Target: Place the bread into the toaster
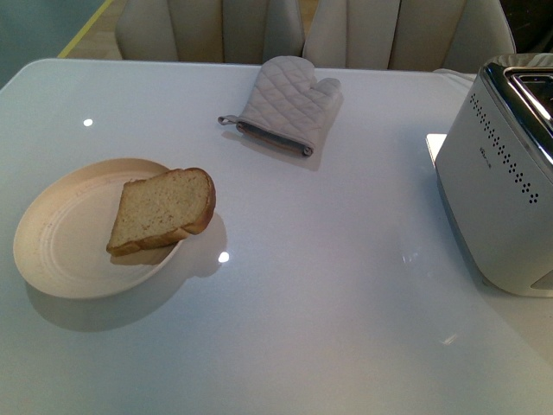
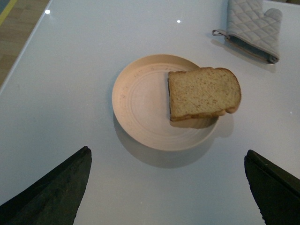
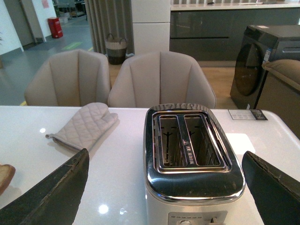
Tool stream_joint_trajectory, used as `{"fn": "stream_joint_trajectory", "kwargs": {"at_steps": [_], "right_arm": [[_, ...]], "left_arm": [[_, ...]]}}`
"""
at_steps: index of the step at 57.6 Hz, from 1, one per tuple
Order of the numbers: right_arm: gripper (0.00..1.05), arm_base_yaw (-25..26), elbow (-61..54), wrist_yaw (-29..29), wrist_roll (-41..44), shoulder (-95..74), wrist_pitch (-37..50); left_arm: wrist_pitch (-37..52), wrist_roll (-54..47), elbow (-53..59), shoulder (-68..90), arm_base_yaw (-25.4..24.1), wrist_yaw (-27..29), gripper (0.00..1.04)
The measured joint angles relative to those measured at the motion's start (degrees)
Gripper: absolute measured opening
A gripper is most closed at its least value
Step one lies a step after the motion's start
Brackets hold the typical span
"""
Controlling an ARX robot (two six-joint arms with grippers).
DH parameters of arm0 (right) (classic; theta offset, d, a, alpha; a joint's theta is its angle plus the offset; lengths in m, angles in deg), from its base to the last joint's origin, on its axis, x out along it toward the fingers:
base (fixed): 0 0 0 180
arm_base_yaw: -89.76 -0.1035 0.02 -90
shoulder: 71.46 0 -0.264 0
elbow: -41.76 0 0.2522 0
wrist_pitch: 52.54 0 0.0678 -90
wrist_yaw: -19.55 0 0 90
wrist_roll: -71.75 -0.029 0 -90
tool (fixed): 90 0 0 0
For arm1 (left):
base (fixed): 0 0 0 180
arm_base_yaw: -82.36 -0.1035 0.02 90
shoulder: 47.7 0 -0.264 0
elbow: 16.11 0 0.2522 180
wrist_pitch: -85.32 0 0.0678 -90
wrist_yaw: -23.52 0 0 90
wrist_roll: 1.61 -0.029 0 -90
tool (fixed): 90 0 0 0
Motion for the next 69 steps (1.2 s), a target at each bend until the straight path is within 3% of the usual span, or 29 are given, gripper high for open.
{"fn": "stream_joint_trajectory", "kwargs": {"at_steps": [10, 19, 39, 69], "right_arm": [[0.96, 0.0, 0.0, 0.0, 0.0, 0.0, 0.0], [0.96, 0.0, 0.0, 0.0, 0.0, 0.0, 0.0], [0.96, 0.0, 0.0, 0.0, 0.0, 0.0, 0.0], [0.96, 0.0, 0.0, 0.0, 0.0, 0.0, 0.0]], "left_arm": [[24.5, -3.6, -5.9, 28.4, -0.4, 0.7, 0.97], [34.0, -1.8, -14.7, 51.7, -0.2, 1.7, 0.97], [34.6, 4.0, -27.8, 77.1, 0.6, 3.3, 0.97], [33.0, 6.6, -36.7, 91.3, 0.4, 6.2, 0.97]]}}
